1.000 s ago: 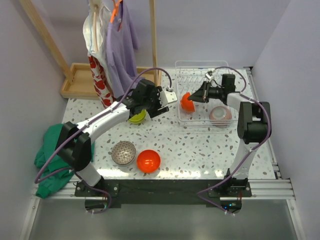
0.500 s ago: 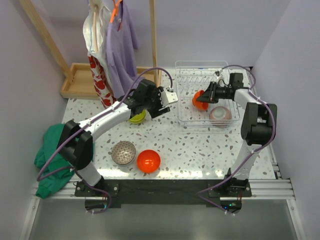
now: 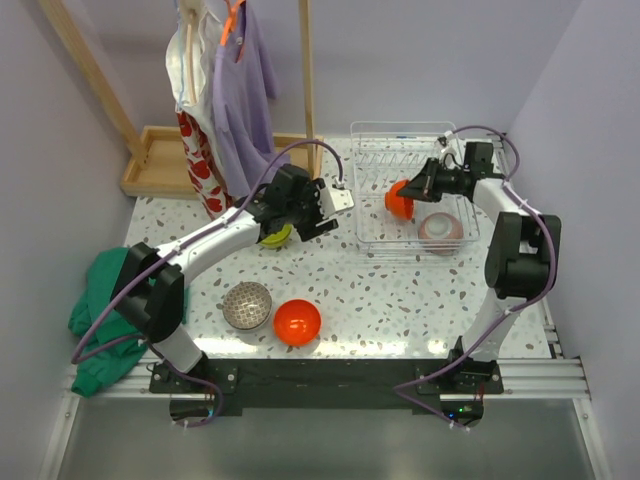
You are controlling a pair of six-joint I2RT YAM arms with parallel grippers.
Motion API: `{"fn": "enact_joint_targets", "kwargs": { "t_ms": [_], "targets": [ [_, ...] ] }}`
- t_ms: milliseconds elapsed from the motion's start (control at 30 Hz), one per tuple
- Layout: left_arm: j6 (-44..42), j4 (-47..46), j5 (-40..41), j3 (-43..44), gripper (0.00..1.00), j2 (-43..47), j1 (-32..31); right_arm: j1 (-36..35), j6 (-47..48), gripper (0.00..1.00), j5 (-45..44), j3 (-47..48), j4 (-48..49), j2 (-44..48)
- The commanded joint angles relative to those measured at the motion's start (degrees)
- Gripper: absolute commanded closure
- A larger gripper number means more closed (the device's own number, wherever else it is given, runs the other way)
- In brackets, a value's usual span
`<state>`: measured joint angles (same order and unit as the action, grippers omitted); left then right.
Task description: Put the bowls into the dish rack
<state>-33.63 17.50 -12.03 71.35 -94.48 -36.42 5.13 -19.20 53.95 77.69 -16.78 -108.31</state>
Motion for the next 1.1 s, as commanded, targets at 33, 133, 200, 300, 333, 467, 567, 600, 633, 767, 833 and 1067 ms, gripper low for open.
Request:
{"fn": "enact_joint_targets", "kwargs": {
  "t_ms": [33,133,200,300,333,467,567,600,633,767,833,1067],
  "targets": [
    [1.46,-2.56,-1.68,0.10,0.27,2.37,-0.14,-1.43,-17.86,1.00,6.77,-2.54,16.05,2.67],
    [1.28,-1.77,-1.59,0.72,0.27,1.93,-0.22,-2.57,-22.26,1.00,8.44,-2.98,21.24,1.00],
    [1.02,-1.41,-1.42,1.07,0.27,1.58,-0.14,-3.28,-25.26,1.00,9.50,-4.12,26.34,-0.14],
    [1.02,-1.41,-1.33,1.60,0.27,0.96,-0.14,-4.33,-30.45,1.00,10.99,-5.53,32.41,-1.11],
    [1.02,-1.41,-1.33,1.77,0.27,0.79,-0.14,-4.51,-31.24,1.00,11.17,-5.71,32.85,-1.29],
    [1.72,-1.59,-1.33,2.04,0.27,-0.18,-0.14,-4.69,-32.56,1.00,12.05,-6.50,34.17,-2.52],
    [1.64,-1.59,-1.50,2.30,0.27,-0.53,-0.14,-4.69,-35.19,1.00,12.67,-7.55,37.24,-4.01],
    [1.55,-1.50,-1.50,2.30,0.27,-0.53,-0.14,-4.69,-35.72,1.00,12.67,-7.73,37.69,-4.27],
    [1.55,-1.33,-1.42,2.47,0.27,-0.71,-0.22,-4.69,-35.90,1.00,12.67,-7.82,37.87,-4.71],
    [1.20,-1.24,-1.24,2.65,0.27,-1.15,-0.14,-4.69,-32.67,1.00,12.58,-7.30,33.49,-5.51],
    [1.28,-1.41,-1.41,2.65,0.27,-1.24,-0.14,-4.69,-29.41,1.00,12.58,-6.68,29.37,-6.03],
    [1.72,-1.59,-1.42,1.95,0.27,-1.33,-0.14,-4.69,-24.67,1.00,12.41,-6.94,23.99,-7.00]
  ]
}}
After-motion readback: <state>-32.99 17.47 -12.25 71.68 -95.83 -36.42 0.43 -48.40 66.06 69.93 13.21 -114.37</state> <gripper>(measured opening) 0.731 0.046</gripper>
